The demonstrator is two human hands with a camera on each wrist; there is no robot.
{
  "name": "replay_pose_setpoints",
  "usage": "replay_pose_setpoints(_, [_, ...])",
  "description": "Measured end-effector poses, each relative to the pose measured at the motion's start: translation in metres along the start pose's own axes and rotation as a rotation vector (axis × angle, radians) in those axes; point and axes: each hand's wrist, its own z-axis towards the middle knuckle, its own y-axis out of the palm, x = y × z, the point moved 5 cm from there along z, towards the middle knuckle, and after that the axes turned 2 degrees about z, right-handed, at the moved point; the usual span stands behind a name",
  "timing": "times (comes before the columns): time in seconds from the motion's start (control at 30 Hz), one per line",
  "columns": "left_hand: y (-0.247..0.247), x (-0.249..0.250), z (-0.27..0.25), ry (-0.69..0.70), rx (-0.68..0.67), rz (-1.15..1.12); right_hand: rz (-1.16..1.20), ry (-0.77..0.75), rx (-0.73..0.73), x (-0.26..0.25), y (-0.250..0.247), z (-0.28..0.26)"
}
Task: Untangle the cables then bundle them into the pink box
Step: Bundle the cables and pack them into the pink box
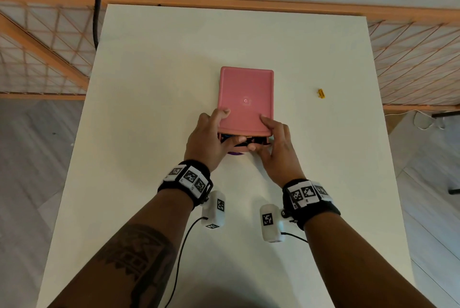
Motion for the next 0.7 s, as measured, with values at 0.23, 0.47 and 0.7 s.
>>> replay_pose_setpoints(0.23, [-0.008,-0.010,0.001,0.096,-0.150,0.088,-0.041,0.011,0.077,-0.002,0.001,0.006])
replay_pose_setpoints(0.47, [-0.005,-0.016,0.002,0.136,-0.132,0.107,-0.057,0.058,0.084,-0.006,0.000,0.008])
replay_pose_setpoints(0.7, [-0.005,-0.011,0.004,0.048,-0.164,0.039,0.015,0.099,0.097,-0.009,0.010,0.001])
